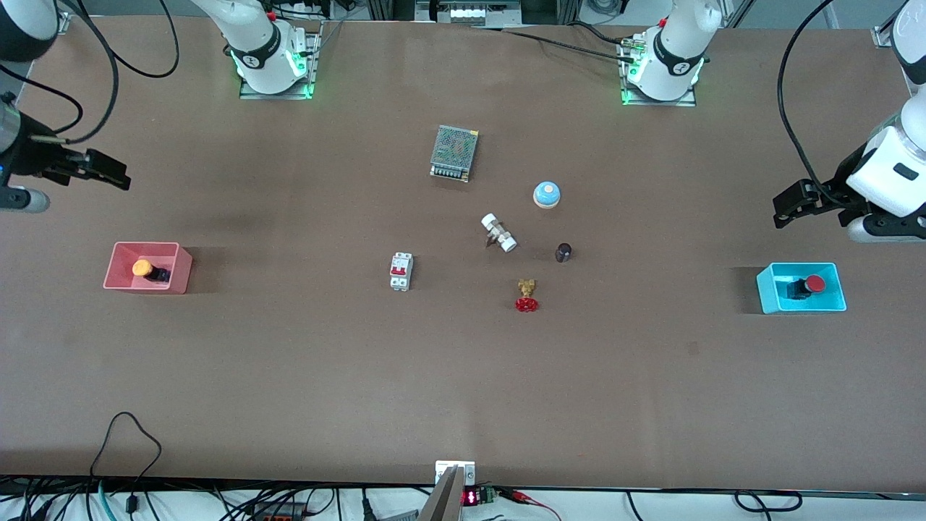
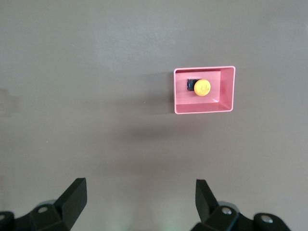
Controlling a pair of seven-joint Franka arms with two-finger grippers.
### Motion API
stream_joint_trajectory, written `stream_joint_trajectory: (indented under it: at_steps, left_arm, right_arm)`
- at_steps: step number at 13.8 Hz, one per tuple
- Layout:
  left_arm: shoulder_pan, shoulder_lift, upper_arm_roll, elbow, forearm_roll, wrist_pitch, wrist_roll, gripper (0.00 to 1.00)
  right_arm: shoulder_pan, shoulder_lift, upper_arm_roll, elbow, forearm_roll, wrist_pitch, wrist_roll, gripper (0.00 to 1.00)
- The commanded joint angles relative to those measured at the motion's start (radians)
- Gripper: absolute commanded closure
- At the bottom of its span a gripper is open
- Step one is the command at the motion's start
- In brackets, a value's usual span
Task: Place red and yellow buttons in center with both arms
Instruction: 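Move the right gripper over the yellow button in the pink box, then grasp the yellow button with the right gripper while the left gripper reaches the red button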
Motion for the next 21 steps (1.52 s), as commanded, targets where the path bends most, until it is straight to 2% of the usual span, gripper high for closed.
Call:
stream_joint_trajectory:
  at_steps: [1,8,10,13,21]
  left_arm:
    - [0.004,0.016,-0.001,0.035,-0.015,-0.017,0.01,0.0]
    - [0.003,0.016,-0.001,0.035,-0.015,-0.017,0.01,0.0]
    - [0.003,0.016,-0.001,0.035,-0.015,-0.017,0.01,0.0]
    - [0.004,0.016,-0.002,0.035,-0.015,-0.018,0.009,0.0]
    - [0.014,0.017,-0.004,0.028,-0.017,-0.035,0.009,0.0]
  right_arm:
    - [-0.02,0.072,0.001,0.012,-0.011,0.051,0.015,0.0]
    - [-0.063,0.241,0.001,0.012,-0.052,0.239,-0.015,0.0]
    - [-0.086,0.302,0.001,0.012,-0.083,0.275,-0.05,0.0]
    - [-0.132,0.368,0.001,0.009,-0.083,0.322,-0.092,0.0]
    - [-0.191,0.468,0.002,-0.002,-0.075,0.421,-0.178,0.0]
